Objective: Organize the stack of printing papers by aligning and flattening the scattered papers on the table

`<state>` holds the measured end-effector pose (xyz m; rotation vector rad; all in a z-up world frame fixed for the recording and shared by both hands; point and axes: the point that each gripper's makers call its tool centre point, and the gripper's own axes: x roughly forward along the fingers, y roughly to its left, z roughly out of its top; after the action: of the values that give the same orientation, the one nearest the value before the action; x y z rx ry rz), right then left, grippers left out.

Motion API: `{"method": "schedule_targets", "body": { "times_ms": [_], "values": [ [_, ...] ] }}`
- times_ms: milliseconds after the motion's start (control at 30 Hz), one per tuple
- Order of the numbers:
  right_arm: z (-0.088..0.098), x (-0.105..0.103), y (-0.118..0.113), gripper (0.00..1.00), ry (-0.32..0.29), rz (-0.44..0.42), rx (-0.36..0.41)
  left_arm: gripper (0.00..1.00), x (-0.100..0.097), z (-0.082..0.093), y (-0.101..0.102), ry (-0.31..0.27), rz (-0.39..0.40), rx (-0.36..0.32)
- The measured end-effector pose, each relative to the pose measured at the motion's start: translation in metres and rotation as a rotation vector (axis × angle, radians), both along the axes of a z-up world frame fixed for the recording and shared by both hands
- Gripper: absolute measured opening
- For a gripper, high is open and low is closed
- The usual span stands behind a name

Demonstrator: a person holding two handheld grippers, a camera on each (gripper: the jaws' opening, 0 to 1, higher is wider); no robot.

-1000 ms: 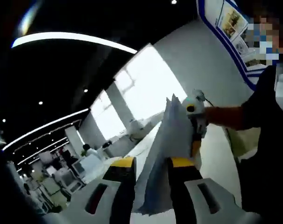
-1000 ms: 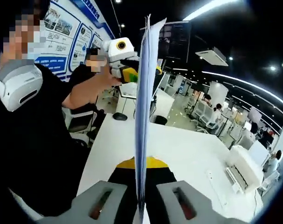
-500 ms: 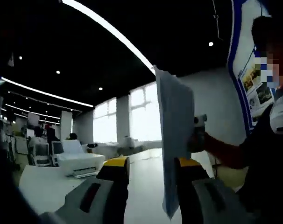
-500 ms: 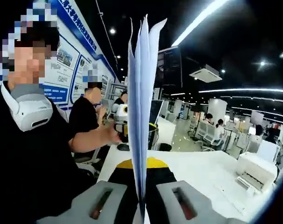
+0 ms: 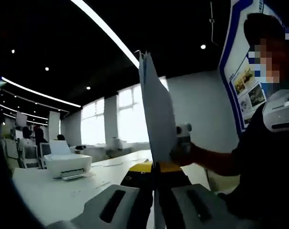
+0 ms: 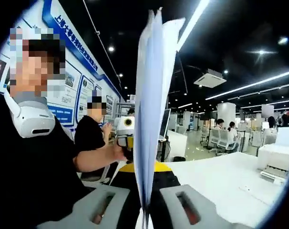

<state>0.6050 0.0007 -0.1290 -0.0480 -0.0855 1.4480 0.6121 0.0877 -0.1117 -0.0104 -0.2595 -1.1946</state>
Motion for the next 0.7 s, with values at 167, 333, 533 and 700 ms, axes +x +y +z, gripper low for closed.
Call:
{"method": "schedule_targets", "body": {
  "times_ms": [167,333,533,700],
  "values": [
    [-0.034,0.017,0.010,0.00,0.037,-0.113,-0.073,0.06,0.011,-0.025,0.007,-0.011,0.183,0.075],
    [-0.044,0.023,0.012,0.00,0.061,-0.128,-0.095,0.06,0.014,-0.045,0.012,0.047,0.189,0.062],
    [-0.059,0.029,0.015,0.00,0.088,-0.119,-0.139,0.06,0.018,-0.062,0.015,0.100,0.194,0.071],
    [-0.070,0.037,0.013,0.00,0.117,-0.122,-0.146,0.06,0.018,-0.069,0.012,0.116,0.195,0.091]
  ]
}}
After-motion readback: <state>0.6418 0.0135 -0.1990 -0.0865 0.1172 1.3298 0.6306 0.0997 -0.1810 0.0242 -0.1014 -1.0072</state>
